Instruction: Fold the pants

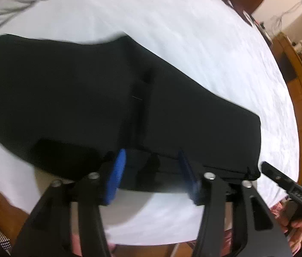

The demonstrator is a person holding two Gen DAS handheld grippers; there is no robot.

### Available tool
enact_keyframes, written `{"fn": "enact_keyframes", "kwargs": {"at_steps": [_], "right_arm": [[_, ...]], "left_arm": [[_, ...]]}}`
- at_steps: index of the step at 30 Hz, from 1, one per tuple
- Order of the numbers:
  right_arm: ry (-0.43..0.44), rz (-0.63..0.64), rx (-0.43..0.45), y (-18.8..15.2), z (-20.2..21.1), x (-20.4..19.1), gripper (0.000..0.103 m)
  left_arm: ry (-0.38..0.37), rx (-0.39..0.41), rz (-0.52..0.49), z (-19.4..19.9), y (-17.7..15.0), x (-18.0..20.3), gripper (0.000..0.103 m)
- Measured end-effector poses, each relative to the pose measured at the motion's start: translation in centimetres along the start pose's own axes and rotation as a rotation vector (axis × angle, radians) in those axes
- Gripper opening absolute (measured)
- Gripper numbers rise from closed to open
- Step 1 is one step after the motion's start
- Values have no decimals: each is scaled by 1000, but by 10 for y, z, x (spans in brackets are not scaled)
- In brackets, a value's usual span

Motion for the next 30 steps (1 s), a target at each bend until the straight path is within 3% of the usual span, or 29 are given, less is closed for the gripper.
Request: {"fn": "enact_keyframes", "kwargs": {"at_steps": [7,14,20,25,28,30], "right_arm": [[40,67,-40,-2,-23,-44,66],[22,51,-60,0,-49,-40,66],[29,35,-76,-1,-54,-35,66],[11,59,-80,-4,-54,-36,67],[13,57,-79,-4,-55,-36,67],[16,60,-78,-5,-55,-35,67]], "left_arm": [[165,83,273,54,6,-136,59],[119,112,544,56,10,-228,62],[48,88,609,32,21,-245,64],[15,112,611,44,23,-245,59],[50,88,580,43,22,-253,67],[12,80,612,39,21,-262,69]]}}
Point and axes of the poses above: each gripper's, at about its wrist camera, not at the fingertips, and z roughly against the way its jaws point, x to its right, y to its top, the point moved 8 cm from there along -z, roughly the way its jaws point, and after that the axes turned 1 degree about z, right-handed, at the moved point
